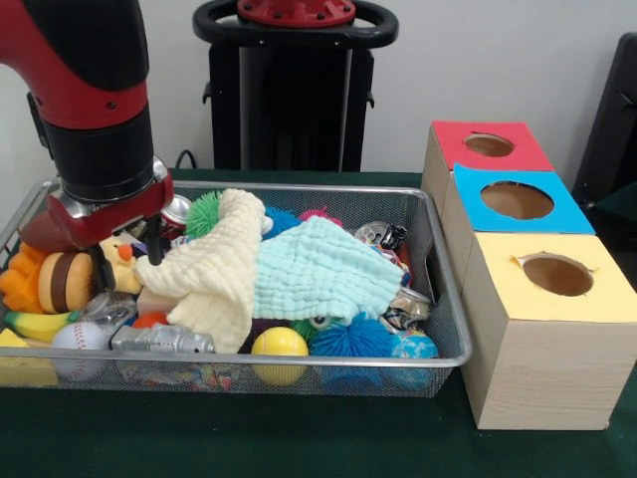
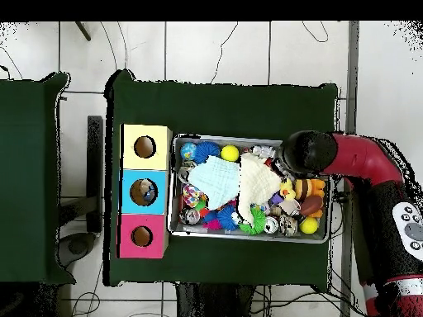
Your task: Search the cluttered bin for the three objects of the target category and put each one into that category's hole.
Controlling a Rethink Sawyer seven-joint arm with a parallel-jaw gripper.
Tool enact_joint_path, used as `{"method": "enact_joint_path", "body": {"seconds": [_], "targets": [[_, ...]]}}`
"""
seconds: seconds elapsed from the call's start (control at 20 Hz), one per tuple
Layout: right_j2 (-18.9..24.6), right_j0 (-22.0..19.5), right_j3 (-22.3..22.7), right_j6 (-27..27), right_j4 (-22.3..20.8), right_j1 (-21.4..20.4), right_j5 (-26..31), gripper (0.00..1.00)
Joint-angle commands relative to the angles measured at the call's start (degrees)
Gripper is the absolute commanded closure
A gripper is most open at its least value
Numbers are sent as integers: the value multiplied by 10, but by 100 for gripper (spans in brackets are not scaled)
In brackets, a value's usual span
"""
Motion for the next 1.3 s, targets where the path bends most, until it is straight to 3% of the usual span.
{"method": "enact_joint_path", "body": {"seconds": [0.05, 1.3], "targets": [[11, -8, -15, -66, -37, 27, -27, 0], [34, -42, -31, -104, -36, 50, -8, 0]]}}
